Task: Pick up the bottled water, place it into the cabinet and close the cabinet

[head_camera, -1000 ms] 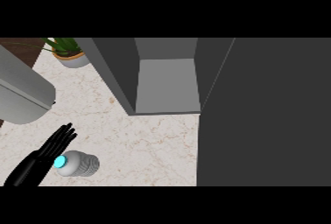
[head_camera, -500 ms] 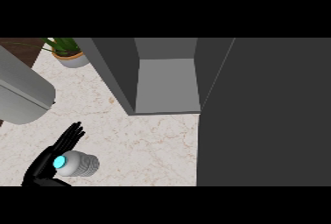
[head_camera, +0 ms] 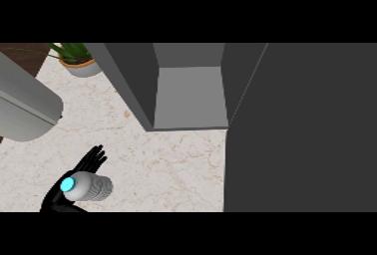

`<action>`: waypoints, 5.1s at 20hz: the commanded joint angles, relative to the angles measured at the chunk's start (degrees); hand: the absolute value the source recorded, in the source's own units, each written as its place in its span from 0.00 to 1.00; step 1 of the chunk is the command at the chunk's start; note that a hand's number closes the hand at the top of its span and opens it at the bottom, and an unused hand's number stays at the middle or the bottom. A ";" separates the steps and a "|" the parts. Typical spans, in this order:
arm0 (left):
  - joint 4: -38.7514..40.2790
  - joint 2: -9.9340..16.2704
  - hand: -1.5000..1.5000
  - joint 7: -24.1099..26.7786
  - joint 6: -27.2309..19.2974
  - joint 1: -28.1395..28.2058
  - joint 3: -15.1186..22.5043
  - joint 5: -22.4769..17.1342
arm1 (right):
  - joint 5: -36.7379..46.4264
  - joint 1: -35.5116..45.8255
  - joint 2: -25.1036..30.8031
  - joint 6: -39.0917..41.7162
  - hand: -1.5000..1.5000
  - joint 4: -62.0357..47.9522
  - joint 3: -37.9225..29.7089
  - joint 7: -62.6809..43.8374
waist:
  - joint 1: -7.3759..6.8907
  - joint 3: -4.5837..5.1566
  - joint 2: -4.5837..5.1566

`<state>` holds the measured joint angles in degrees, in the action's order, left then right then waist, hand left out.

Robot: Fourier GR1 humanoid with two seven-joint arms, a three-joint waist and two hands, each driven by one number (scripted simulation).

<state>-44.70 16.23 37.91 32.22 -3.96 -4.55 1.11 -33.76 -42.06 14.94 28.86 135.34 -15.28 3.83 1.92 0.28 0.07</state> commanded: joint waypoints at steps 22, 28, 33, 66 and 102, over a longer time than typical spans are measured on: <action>5.69 -4.28 1.00 8.64 -0.93 -3.99 -5.49 -13.23 | -8.09 -8.34 1.86 -0.40 0.00 9.48 -4.40 2.07 | -0.54 -0.04 -0.23; 1.00 -6.41 1.00 2.28 -11.92 -8.71 -8.92 -16.86 | -8.50 -6.58 2.31 -2.05 0.00 9.28 -4.12 0.74 | -1.53 -0.24 -0.20; -2.81 -8.72 1.00 -3.35 -14.12 -11.67 -6.67 -16.71 | -9.17 -8.44 2.40 -5.21 0.00 14.18 -3.25 -1.50 | -1.29 -0.19 -0.20; -3.77 -16.23 1.00 -22.48 -59.82 -36.04 18.47 -18.32 | -12.60 -7.33 3.32 1.30 0.00 5.95 -6.77 2.01 | 0.38 -0.22 0.18; 36.52 -14.66 0.00 -8.99 -62.16 -62.32 13.10 -22.56 | -15.81 -3.50 5.55 2.96 0.00 3.79 -8.00 0.93 | 2.78 -0.14 1.42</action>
<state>-9.71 0.66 27.14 -31.93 -66.40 8.89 -21.91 -47.30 -44.08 20.81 33.24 132.91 -22.64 6.53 4.64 0.10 1.33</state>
